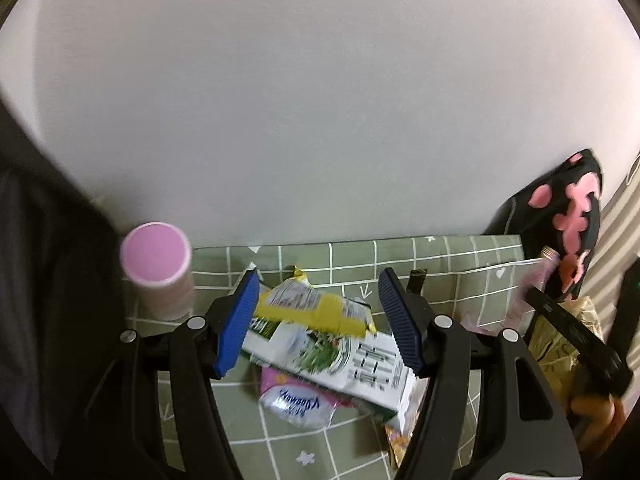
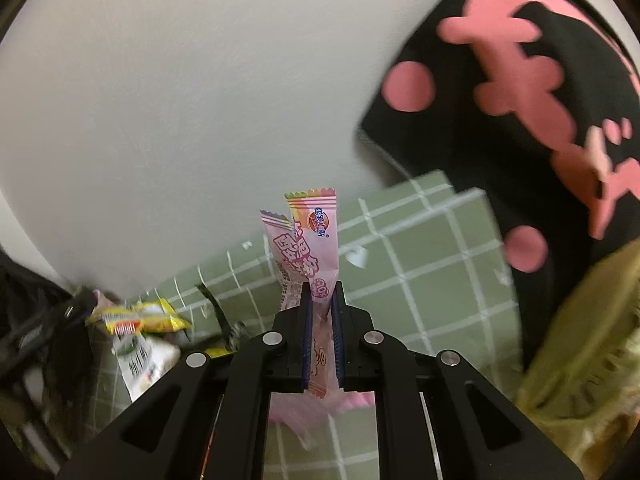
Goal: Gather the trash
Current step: 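Grasp the pink candy stick with the right tool while the left tool grasps the yellow wrapper, then carry both items over the yellow trash bag and open both tools inside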
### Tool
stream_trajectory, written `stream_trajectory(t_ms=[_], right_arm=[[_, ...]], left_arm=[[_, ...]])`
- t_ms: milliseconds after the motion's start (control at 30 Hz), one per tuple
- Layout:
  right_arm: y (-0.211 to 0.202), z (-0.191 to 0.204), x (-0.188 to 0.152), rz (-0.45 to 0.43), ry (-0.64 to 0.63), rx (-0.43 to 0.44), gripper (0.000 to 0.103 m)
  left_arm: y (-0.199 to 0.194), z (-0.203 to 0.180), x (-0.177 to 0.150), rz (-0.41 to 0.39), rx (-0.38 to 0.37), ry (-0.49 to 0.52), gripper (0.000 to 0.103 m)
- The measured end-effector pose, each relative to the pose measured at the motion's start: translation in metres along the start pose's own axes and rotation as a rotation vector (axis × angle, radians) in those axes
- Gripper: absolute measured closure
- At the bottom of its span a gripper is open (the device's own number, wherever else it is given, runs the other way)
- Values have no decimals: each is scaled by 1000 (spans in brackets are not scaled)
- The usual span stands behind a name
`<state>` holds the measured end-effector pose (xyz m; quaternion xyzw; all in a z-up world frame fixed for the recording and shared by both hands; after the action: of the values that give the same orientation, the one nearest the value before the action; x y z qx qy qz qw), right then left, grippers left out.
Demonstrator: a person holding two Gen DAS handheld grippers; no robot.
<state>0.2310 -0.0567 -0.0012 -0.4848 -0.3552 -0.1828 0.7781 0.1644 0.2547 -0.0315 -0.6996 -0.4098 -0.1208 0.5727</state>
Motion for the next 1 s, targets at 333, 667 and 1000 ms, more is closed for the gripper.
stream_trajectory(t_ms=[333,667,1000], right_arm=[[-30,-27,-36,27,81,-33,93],[-45,-33,-36,23,-9,7,93],[-59,-24,-27,-16,6,-50,93]], left_arm=[[20,-9,-8,106,16,-8,73],[-20,-15,-32,79,35,62,79],[-38,-58,-3,-20,-55,142,79]])
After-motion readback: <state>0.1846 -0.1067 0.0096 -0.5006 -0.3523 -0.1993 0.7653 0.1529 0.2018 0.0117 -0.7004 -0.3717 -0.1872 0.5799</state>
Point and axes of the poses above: each gripper's, at about its wrist camera, not at the fingertips, and y roughly the way its jaws point, z to its left, x to its top, the point moved 1 cm from there along y, roughly the way its jaws point, and after that the axes turned 5 degrees about x, right-handed, at the moved point
